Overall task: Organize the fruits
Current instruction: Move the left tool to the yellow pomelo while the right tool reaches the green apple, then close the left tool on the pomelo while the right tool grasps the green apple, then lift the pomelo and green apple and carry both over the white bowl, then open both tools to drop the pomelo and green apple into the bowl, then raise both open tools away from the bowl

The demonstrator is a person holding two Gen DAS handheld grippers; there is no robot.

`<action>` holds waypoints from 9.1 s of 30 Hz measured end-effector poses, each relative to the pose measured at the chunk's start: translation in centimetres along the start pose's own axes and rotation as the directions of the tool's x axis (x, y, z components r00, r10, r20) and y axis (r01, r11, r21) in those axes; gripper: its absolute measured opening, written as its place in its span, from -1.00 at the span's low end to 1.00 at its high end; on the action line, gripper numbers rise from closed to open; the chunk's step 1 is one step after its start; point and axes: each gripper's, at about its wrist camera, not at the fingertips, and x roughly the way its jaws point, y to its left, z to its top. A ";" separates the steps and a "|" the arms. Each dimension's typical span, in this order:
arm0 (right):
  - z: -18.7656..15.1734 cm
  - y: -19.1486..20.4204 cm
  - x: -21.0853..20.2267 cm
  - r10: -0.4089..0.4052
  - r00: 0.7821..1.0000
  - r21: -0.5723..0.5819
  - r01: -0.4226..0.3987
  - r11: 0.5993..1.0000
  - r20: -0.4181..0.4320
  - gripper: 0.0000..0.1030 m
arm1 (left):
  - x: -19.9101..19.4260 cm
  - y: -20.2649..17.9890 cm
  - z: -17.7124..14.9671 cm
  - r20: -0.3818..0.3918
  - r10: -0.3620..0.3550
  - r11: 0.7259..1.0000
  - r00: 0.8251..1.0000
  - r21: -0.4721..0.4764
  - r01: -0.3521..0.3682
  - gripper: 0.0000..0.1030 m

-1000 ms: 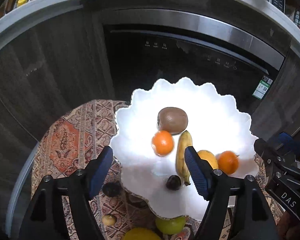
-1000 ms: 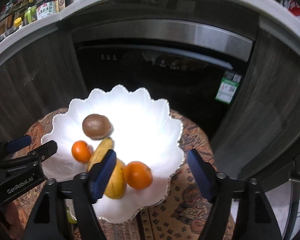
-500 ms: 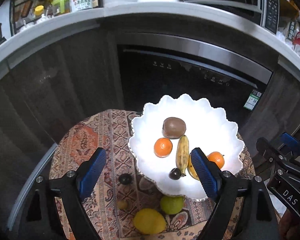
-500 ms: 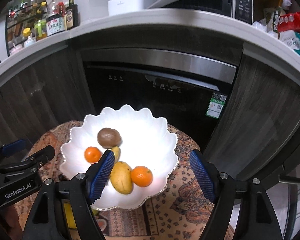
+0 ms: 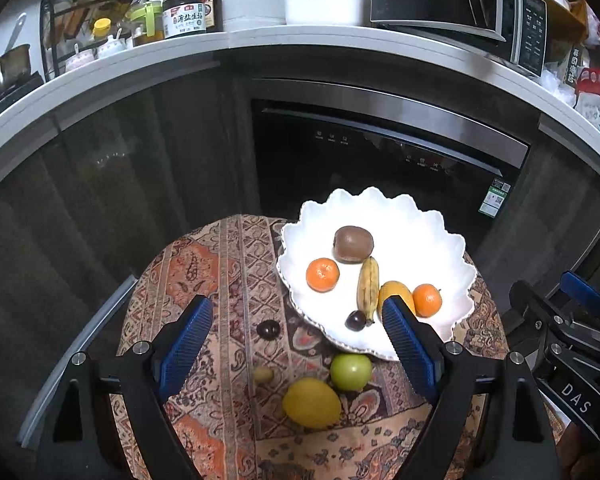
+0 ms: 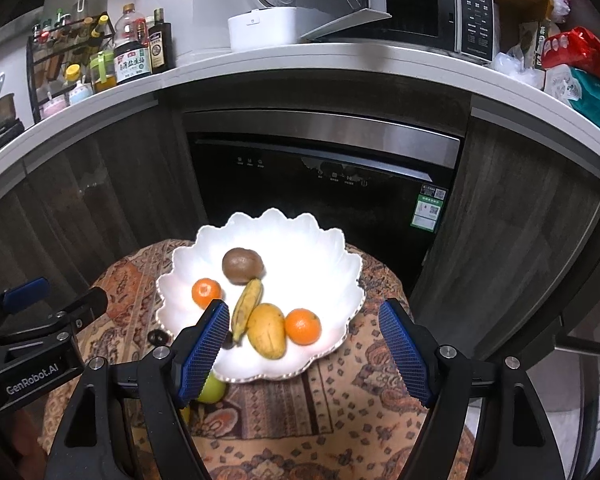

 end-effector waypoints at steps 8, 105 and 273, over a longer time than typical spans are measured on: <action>-2.2 0.0 -0.7 -0.006 1.000 0.001 0.006 1.000 -0.021 0.51 | -0.2 0.1 -2.4 -0.024 0.001 1.000 1.000 -0.002 -0.001 0.69; -10.1 11.3 8.4 0.069 0.975 -0.109 -0.094 0.990 -0.211 0.51 | 6.2 12.6 -12.4 -0.177 0.093 0.976 0.980 -0.180 -0.125 0.17; -1.5 5.5 2.7 0.044 0.999 -0.043 -0.044 0.998 0.000 0.62 | 2.6 5.6 -2.3 0.004 0.084 0.995 0.996 -0.063 -0.084 0.94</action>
